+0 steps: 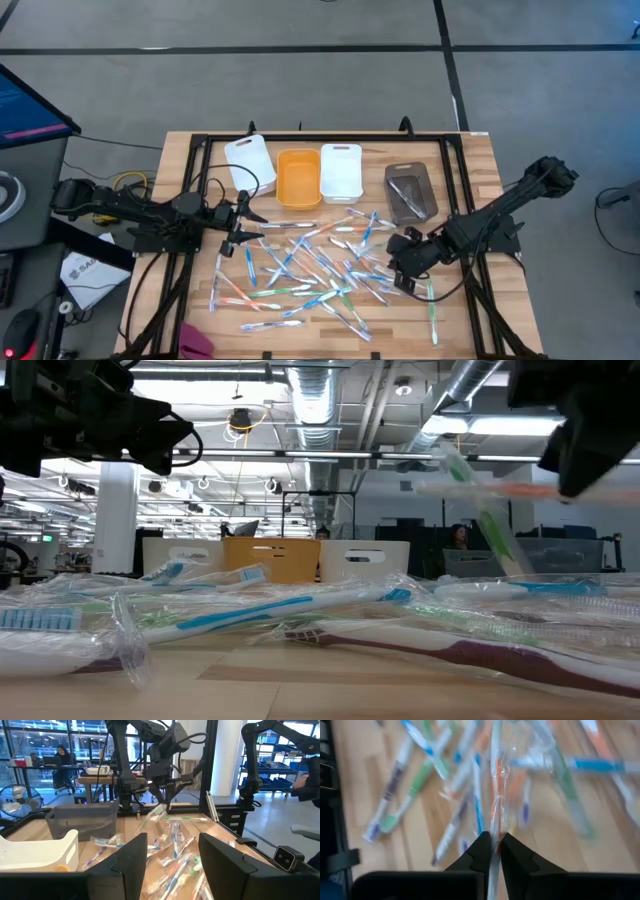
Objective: Pick & Place Toothbrushes
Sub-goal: Put the white orange toothbrush into the left white bin
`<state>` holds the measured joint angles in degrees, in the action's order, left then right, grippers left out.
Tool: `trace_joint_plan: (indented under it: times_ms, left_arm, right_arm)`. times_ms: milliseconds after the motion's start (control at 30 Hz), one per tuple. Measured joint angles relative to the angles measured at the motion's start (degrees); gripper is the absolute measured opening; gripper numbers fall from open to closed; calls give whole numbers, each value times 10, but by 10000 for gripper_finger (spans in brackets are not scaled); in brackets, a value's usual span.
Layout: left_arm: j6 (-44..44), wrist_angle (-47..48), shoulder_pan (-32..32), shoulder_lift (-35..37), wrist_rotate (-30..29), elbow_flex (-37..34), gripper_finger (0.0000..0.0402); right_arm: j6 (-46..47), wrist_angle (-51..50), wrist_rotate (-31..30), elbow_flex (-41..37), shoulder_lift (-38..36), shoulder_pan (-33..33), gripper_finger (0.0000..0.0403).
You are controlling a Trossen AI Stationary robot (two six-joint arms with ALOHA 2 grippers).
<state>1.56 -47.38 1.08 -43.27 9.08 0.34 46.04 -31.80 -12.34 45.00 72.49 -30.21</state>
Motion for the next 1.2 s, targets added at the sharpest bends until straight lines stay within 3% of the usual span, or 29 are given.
trace_joint_plan:
  times_ms: [367, 667, 867, 1200]
  left_arm:
    - [0, -29, 0, 0, -7, 0, 172]
    - [0, -64, 0, -24, -57, 23, 154]
    - [-30, -117, 6, -134, -61, 78, 154]
    - [-90, -123, 30, -350, -61, 218, 198]
  right_arm:
    - [-201, 130, 0, 2, 0, 80, 12]
    - [-343, 231, 33, 2, 0, 152, 9]
    - [-391, 250, 42, 2, 0, 186, 12]
    - [-419, 259, 55, 2, 0, 194, 12]
